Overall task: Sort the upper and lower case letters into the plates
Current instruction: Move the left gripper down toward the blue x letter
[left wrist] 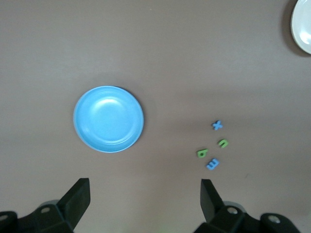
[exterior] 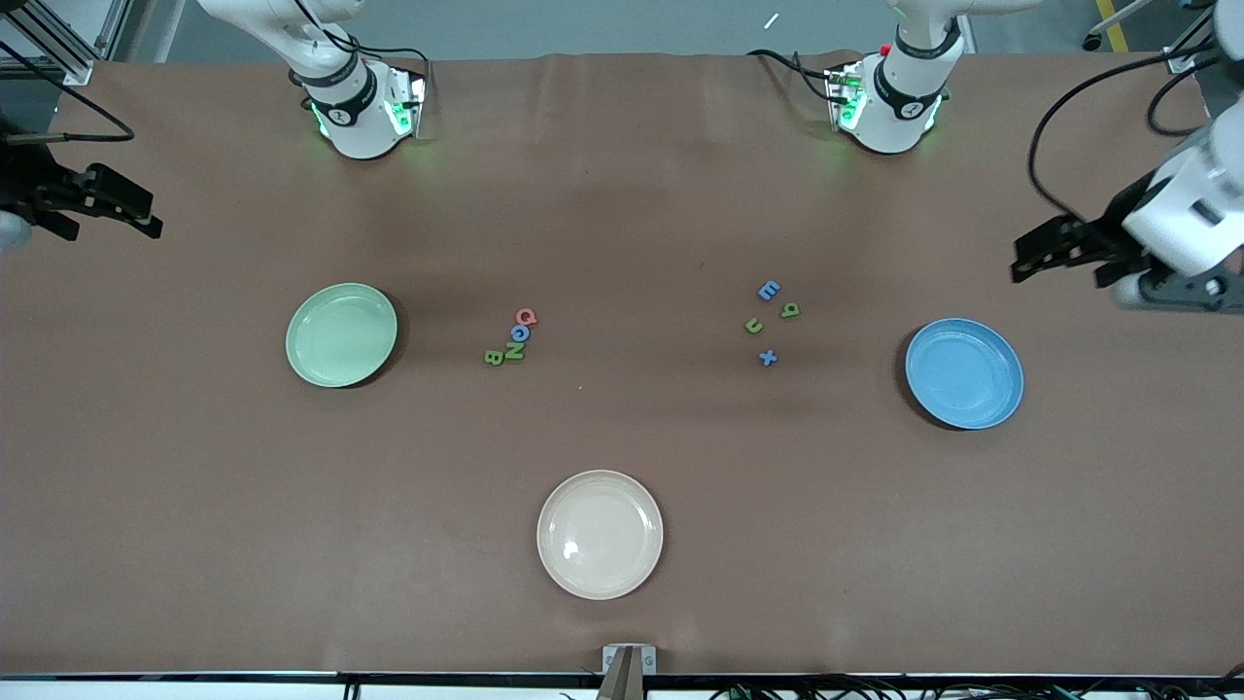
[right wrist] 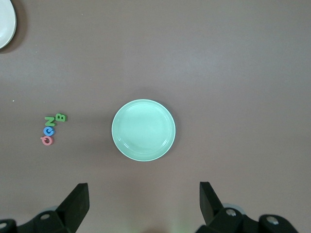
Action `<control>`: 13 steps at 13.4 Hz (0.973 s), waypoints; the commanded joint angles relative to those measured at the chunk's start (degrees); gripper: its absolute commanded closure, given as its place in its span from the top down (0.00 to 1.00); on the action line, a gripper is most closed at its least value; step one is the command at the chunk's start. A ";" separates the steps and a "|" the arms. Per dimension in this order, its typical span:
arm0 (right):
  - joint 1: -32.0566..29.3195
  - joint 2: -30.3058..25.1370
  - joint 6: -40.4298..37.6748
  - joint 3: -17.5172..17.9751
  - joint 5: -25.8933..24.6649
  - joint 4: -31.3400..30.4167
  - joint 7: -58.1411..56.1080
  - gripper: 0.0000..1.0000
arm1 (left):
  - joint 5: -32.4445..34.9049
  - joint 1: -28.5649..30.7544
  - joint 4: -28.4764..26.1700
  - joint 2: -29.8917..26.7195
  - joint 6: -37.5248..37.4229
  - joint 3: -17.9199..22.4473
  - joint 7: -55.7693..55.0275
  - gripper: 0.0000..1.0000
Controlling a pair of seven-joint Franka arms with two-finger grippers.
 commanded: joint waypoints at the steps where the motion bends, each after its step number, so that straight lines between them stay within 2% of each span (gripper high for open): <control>1: -0.43 -1.89 0.84 0.35 -0.31 -1.99 -0.46 1.00 | -0.63 -1.18 -3.33 0.97 5.09 -2.50 -6.90 1.00; 3: -0.43 -1.80 0.75 0.35 -0.31 -1.99 -0.55 1.00 | -0.63 -0.84 -9.65 0.54 12.20 -6.53 -11.03 1.00; 5: -0.43 -1.71 0.84 0.35 -0.66 -1.90 -0.55 1.00 | -0.19 -0.92 -15.02 0.62 17.66 -8.65 -14.47 1.00; 9: -0.52 -0.57 0.40 0.35 -0.66 0.21 0.16 1.00 | -0.19 -1.10 -28.47 2.98 34.08 -13.05 -20.00 1.00; 11: -0.69 0.13 1.10 0.35 -0.57 0.56 -0.28 1.00 | 0.16 -1.54 -31.12 6.41 38.58 -14.81 -26.74 1.00; 13: -0.96 3.19 1.20 0.27 -0.31 1.17 -0.28 1.00 | 5.40 -5.39 -31.13 11.32 41.58 -14.99 -35.27 1.00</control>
